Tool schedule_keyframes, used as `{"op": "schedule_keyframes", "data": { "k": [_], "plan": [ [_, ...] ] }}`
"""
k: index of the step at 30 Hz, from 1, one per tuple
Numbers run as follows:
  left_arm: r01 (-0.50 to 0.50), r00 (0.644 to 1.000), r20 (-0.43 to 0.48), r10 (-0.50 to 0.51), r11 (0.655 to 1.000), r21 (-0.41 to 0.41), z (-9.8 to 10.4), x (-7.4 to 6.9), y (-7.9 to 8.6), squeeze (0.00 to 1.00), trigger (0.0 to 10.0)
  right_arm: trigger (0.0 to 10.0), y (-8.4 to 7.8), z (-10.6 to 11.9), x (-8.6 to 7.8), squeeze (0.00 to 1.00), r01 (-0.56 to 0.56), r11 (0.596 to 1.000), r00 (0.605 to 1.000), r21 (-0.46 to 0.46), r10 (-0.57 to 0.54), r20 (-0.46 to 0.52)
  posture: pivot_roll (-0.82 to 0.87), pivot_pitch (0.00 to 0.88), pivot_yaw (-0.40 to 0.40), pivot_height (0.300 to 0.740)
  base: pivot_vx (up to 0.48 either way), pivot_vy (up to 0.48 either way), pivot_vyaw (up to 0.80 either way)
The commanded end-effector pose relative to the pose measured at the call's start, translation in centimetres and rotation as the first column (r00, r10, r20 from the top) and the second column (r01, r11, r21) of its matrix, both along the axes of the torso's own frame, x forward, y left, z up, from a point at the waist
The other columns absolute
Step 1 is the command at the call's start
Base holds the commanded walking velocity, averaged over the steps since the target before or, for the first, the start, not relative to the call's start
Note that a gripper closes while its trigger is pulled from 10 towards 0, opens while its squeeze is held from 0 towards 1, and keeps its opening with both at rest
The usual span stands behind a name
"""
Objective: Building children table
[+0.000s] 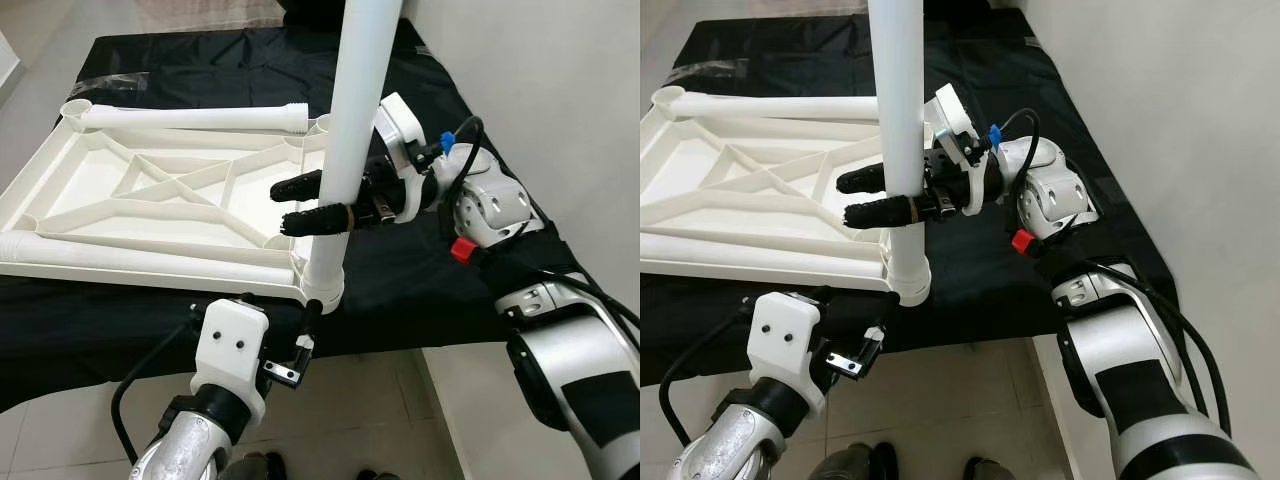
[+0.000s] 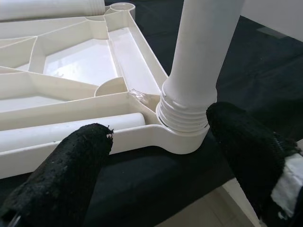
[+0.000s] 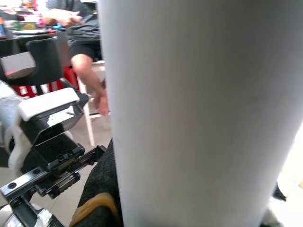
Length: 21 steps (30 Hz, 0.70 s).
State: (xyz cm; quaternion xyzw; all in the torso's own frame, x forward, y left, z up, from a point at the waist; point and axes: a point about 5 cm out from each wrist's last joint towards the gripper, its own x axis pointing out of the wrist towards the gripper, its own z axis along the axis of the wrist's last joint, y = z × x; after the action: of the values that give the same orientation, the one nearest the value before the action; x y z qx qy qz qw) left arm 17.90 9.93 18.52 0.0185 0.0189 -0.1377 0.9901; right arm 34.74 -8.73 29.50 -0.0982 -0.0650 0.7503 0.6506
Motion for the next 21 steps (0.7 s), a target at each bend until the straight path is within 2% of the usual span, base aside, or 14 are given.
{"op": "schedule_keyframes", "data": {
  "k": [1, 3, 5, 7, 9, 10, 12, 13, 15, 20, 21],
  "plan": [
    [-0.012, 1.0, -0.015, 0.012, 1.0, 0.004, -0.3, 0.0, 0.1, 0.0, 10.0, 10.0, -0.6, -4.5, 0.9, 0.0, 0.152, 0.975, 0.98, -0.162, -0.17, -0.105, 0.16, 0.249, -0.037, 0.74, 0.0, 0.0, 0.0],
    [-0.014, 1.0, -0.014, 0.014, 1.0, 0.005, -0.3, 0.0, 0.1, 0.0, 10.0, 10.0, -0.6, -4.5, 1.0, 0.0, 0.181, 0.969, 0.975, -0.167, -0.199, -0.1, 0.16, 0.249, -0.037, 0.74, 0.0, 0.0, 0.0],
    [-0.014, 1.0, -0.013, 0.014, 1.0, 0.008, -0.3, 0.0, 0.1, 0.0, 10.0, 10.0, -0.7, -4.7, 1.9, 0.0, 0.302, 0.938, 0.943, -0.171, -0.32, -0.095, 0.16, 0.247, -0.036, 0.74, 0.0, 0.0, 0.0],
    [-0.014, 1.0, -0.013, 0.014, 1.0, 0.008, -0.3, 0.0, 0.1, 0.0, 10.0, 10.0, -0.7, -4.7, 1.9, 0.0, 0.302, 0.938, 0.943, -0.171, -0.32, -0.095, 0.16, 0.247, -0.036, 0.74, 0.0, 0.0, 0.0],
    [-0.013, 1.0, -0.01, 0.013, 1.0, 0.01, -0.3, 0.1, 0.1, 0.0, 10.0, 10.0, -1.2, -4.8, 2.6, 0.0, 0.419, 0.897, 0.898, -0.141, -0.432, -0.082, 0.16, 0.244, -0.038, 0.74, 0.0, 0.0, 0.0],
    [-0.013, 1.0, -0.01, 0.013, 1.0, 0.01, -0.3, 0.1, 0.1, 0.0, 10.0, 10.0, -1.2, -4.8, 2.6, 0.0, 0.419, 0.897, 0.898, -0.141, -0.432, -0.082, 0.16, 0.244, -0.038, 0.74, 0.0, 0.0, 0.0],
    [-0.013, 1.0, -0.006, 0.013, 1.0, 0.015, -0.3, 0.2, 0.2, 0.0, 10.0, 10.0, -1.7, -4.6, 2.9, 0.0, 0.491, 0.866, 0.863, -0.096, -0.499, -0.085, 0.16, 0.244, -0.038, 0.74, 0.0, 0.0, 0.0],
    [-0.013, 1.0, -0.006, 0.013, 1.0, 0.015, -0.3, 0.2, 0.2, 0.0, 10.0, 10.0, -1.7, -4.6, 2.9, 0.0, 0.491, 0.866, 0.863, -0.096, -0.499, -0.085, 0.16, 0.244, -0.038, 0.74, 0.0, 0.0, 0.0],
    [-0.018, 1.0, -0.004, 0.018, 1.0, 0.022, -0.3, 0.3, 0.5, 0.0, 10.0, 10.0, -2.3, -4.7, 2.3, 0.0, 0.509, 0.86, 0.855, -0.039, -0.511, -0.09, 0.16, 0.237, -0.028, 0.74, 0.0, 0.0, 0.0],
    [-0.018, 1.0, -0.004, 0.018, 1.0, 0.024, -0.3, 0.4, 0.6, 0.0, 10.0, 10.0, -2.5, -4.7, 2.2, 0.0, 0.518, 0.855, 0.851, -0.022, -0.517, -0.087, 0.16, 0.234, -0.027, 0.74, 0.0, 0.0, 0.0],
    [-0.017, 1.0, -0.004, 0.017, 0.999, 0.027, -0.4, 0.4, 0.6, 0.0, 10.0, 10.0, -2.6, -4.9, 2.0, 0.0, 0.535, 0.845, 0.841, -0.014, -0.534, -0.092, 0.16, 0.234, -0.021, 0.74, 0.0, 0.0, 0.0]
  ]
}}
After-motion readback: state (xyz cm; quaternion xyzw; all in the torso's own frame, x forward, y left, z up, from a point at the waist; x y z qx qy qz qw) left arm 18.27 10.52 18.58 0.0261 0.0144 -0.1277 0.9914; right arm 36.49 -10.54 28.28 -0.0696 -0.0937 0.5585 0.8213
